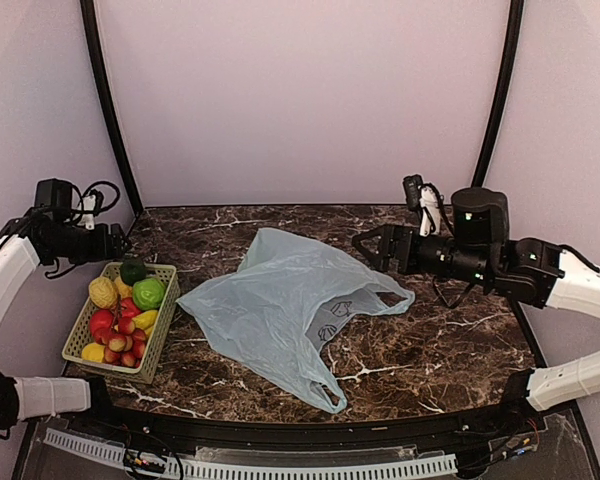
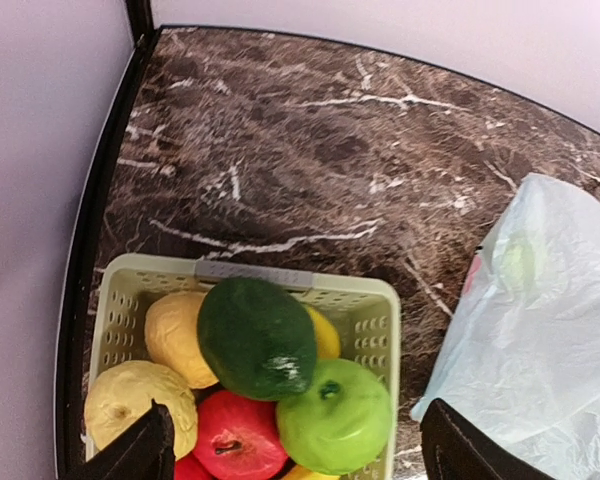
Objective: Untie the knot of the plastic bag and take out the fruit
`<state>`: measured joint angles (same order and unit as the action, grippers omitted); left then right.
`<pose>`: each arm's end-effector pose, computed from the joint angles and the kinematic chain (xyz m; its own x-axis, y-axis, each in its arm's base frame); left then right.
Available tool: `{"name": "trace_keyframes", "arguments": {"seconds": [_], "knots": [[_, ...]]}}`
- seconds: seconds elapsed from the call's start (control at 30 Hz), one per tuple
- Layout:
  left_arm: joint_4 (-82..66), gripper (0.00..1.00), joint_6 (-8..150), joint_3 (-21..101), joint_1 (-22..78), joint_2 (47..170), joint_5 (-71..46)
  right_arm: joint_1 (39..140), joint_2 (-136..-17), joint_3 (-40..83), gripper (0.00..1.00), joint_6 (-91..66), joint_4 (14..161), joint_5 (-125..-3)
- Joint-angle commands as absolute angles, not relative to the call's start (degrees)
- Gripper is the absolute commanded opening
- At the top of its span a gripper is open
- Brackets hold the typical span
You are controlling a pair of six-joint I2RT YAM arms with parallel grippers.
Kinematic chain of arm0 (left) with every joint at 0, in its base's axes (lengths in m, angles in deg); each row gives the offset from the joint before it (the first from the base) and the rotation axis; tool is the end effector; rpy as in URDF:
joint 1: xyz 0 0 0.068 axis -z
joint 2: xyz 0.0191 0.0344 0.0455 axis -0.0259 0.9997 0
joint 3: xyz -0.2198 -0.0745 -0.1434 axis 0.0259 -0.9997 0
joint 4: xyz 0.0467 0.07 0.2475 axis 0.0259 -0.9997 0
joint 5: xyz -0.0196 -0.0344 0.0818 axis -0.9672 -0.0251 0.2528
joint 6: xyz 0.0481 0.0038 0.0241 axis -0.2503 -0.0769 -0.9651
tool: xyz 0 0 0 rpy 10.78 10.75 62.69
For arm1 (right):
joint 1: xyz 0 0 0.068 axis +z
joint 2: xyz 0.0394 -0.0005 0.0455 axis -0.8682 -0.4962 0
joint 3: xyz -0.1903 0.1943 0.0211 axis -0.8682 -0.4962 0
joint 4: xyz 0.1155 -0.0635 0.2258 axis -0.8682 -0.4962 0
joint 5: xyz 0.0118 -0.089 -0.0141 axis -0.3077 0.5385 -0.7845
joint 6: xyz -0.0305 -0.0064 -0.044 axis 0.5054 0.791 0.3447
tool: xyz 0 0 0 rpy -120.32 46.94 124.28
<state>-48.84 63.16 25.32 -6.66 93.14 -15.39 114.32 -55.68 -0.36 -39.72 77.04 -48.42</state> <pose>0.2170 0.0240 0.3193 -0.6527 -0.1537 -0.7418 -0.0324 0.9840 -0.1754 0.1468 0.1943 0.3431 -0.5522 0.1857 -0.8128 -0.5027 0.7036 0.5023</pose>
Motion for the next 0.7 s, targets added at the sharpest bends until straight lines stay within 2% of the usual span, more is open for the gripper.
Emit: {"name": "trace_keyframes", "arguments": {"seconds": [0.0, 0.23, 0.4, 0.67], "knots": [[-51.89, 0.84, 64.99, 28.96, 0.75, 90.94, -18.70, 113.95, -53.04, -2.60, 0.94, -38.61, 75.42, -47.87], [-43.15, 0.85, 70.67, 28.29, 14.72, 92.00, -24.24, 114.02, -51.20, -7.82, 0.82, -40.15, 73.77, -53.55], [-37.99, 0.84, 73.27, 29.06, 19.38, 98.49, -25.50, 114.83, -51.06, -11.92, 0.71, -42.02, 74.85, -57.45], [-31.00, 0.84, 75.85, 33.13, 26.39, 110.12, -27.84, 117.67, -55.08, -18.14, 0.60, -46.76, 82.48, -59.47]]}}
